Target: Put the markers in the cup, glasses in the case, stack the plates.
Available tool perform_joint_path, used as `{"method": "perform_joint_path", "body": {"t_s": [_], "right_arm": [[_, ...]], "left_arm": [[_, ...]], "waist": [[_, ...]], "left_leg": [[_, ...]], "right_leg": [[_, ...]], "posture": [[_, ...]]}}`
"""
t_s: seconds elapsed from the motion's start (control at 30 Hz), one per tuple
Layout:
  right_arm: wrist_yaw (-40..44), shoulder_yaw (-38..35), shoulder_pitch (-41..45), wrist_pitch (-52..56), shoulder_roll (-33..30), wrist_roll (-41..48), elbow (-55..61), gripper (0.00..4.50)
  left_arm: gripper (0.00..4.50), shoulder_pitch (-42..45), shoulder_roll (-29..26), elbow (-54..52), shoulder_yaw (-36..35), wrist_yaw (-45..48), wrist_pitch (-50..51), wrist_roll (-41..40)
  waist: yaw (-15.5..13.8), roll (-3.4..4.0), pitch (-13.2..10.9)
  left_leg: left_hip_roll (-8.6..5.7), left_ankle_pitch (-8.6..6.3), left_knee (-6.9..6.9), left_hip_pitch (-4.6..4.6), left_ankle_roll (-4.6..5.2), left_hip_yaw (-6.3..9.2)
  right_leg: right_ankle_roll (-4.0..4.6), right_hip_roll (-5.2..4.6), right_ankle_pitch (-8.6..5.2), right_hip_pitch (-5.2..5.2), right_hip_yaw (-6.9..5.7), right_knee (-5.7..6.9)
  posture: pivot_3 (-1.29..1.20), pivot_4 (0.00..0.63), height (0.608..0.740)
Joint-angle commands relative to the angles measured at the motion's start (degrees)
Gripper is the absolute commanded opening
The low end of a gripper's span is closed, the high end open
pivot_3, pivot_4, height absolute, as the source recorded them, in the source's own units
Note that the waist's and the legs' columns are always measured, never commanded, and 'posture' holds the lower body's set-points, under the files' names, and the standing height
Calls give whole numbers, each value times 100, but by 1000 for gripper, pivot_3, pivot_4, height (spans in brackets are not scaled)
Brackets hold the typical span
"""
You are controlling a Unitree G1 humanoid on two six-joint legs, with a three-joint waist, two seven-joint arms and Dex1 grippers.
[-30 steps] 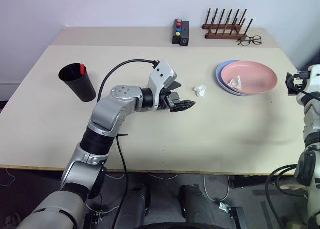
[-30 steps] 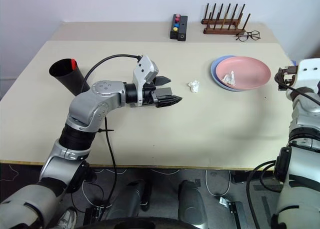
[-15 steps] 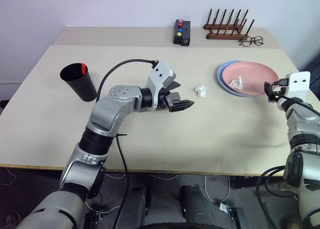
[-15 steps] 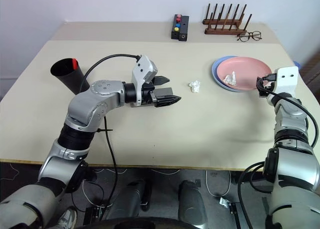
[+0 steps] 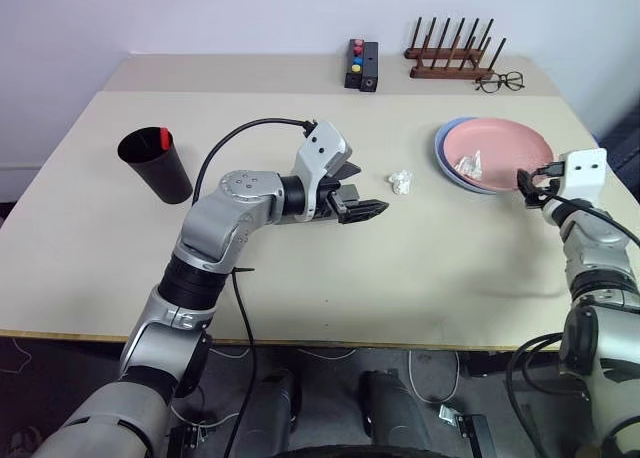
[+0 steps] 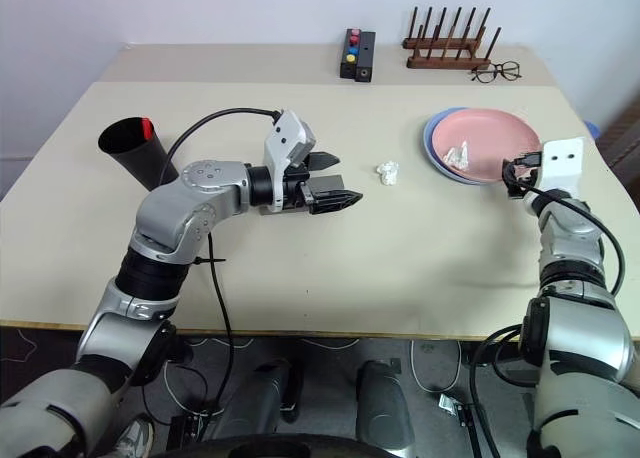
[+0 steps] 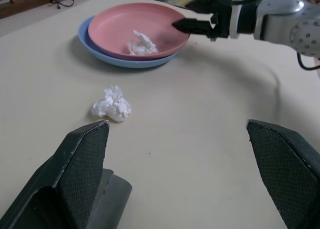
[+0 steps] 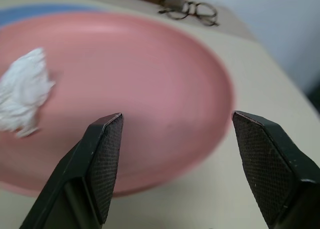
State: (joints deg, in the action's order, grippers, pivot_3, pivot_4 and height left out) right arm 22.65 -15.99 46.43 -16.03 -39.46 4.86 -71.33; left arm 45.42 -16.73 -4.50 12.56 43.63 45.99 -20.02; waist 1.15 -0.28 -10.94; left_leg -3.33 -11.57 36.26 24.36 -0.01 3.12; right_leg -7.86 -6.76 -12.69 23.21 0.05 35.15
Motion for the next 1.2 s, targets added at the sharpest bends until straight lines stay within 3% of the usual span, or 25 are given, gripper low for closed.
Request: {"method": "perform_joint_path", "body": {"t_s": [0.03, 0.37, 0.77, 0.83, 1.03, 1.2], "right_arm": [[27, -58, 61, -47, 7, 91, 194, 3499], [-60, -275, 223, -305, -133, 312, 450, 3499], [-1056, -316, -19, -482, -658, 159, 333, 3499], [-913, -288, -74, -465, -581, 203, 353, 3499], [1132, -173, -422, -144, 68, 799, 1258, 3499], [2120, -48, -821, 512, 316, 1135, 2287, 3499]], "left_arm": [[4500, 134, 14, -74, -34, 25, -42, -51], [4500, 144, 22, -37, -33, 56, -83, -46], [4500, 134, 60, 29, -26, 62, -136, -30], [4500, 118, 31, 17, -38, 66, -134, -23], [4500, 0, -181, -137, -134, 78, -23, -76], [4500, -85, -405, -213, -222, -19, 116, -100]], "waist": [[0, 0, 0], [-4, 0, 0], [3, 0, 0], [12, 0, 0], [81, 1, 0], [69, 1, 1]], "left_leg": [[0, 0, 0, 0, 0, 0], [0, 1, 0, 0, -1, 1], [1, 1, -1, 0, -1, 1], [1, 1, -2, -1, -1, -1], [3, 1, -3, -3, 0, 0], [5, 1, -2, -1, 0, 6]], "right_leg": [[0, 0, 0, 0, 0, 0], [0, 0, 0, 0, 0, 0], [2, 0, -1, 0, 0, 0], [2, 0, -1, 0, 1, 0], [0, 6, 0, -1, 0, 1], [-2, 3, 1, 0, 0, 5]], "posture": [[0, 150, 740], [0, 150, 740], [0, 150, 740], [0, 150, 740], [0, 150, 740], [0, 150, 740]]}}
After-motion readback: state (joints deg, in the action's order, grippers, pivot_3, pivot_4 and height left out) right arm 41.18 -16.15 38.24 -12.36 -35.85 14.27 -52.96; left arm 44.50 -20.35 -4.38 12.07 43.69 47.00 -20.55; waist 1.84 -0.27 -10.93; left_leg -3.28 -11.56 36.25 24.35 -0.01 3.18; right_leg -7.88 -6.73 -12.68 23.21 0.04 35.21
